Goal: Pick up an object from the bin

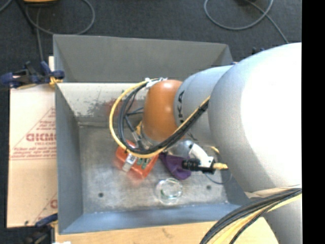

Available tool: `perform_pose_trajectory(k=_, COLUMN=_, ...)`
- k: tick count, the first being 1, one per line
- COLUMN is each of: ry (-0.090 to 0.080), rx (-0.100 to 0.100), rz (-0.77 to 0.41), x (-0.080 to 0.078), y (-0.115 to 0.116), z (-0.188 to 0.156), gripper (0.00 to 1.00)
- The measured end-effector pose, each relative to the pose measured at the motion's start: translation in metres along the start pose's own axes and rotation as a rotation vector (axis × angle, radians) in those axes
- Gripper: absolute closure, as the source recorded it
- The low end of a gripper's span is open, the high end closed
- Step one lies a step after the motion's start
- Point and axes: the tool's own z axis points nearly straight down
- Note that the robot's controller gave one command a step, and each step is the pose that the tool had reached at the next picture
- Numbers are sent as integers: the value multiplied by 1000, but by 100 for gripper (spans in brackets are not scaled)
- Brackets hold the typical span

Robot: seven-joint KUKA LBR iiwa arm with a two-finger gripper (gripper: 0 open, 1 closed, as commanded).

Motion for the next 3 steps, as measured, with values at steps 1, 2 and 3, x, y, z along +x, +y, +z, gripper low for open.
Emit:
perform_pose_trajectory(k=1, ry=0, rx=0, rz=0, x=0, y=0, z=0, gripper=100)
perform_pose_trajectory(k=2, ry=38, rx=28, rz=-28, x=5, y=-2, z=-32, gripper=100)
perform_pose_trajectory(k=3, ry=32, rx=22, rz=-26, x=0, y=-5, z=-65, gripper=100)
